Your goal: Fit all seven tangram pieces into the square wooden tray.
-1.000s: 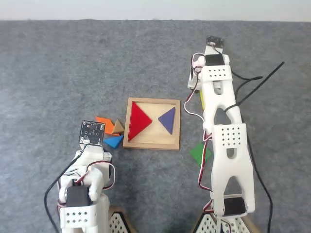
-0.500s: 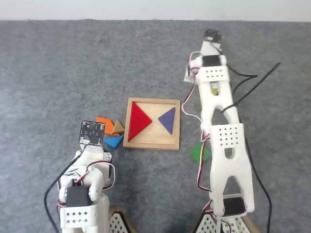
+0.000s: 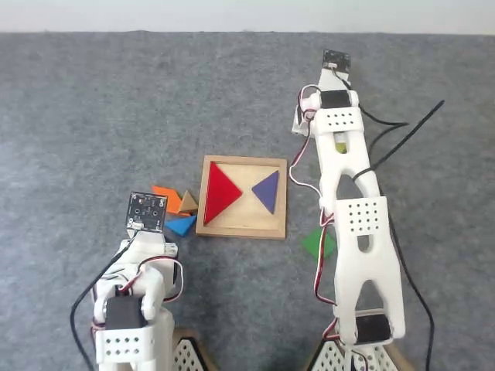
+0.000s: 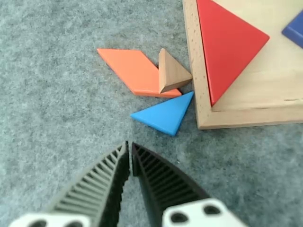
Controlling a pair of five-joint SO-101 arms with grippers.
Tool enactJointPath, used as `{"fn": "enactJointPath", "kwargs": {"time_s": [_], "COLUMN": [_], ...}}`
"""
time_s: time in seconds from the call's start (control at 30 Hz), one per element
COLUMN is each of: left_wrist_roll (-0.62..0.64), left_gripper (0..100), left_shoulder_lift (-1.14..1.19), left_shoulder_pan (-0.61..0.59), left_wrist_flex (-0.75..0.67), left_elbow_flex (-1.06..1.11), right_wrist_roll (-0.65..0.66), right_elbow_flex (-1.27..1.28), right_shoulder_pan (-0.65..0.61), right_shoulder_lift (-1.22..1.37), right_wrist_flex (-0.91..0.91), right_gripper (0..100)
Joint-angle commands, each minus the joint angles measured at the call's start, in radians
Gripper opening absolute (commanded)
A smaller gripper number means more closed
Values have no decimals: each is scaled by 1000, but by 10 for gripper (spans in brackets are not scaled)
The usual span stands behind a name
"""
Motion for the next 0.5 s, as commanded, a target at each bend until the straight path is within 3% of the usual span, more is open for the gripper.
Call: {"fn": "enactJointPath", "kwargs": {"time_s": [0.0,0.47], "left_wrist_roll": [8,8], "left_gripper": [14,14], "left_shoulder_lift": [-18,-18], "left_shoulder_pan": [-2,-2], "left_wrist_flex": [5,5], "left_elbow_flex": [-8,-8], "right_wrist_roll": [-6,17], "right_elbow_flex": [-35,-52], "right_shoulder_pan": [41,38], "right_shoulder_lift": [-8,-16], "right_wrist_flex": [22,191], "right_gripper": [213,204]}}
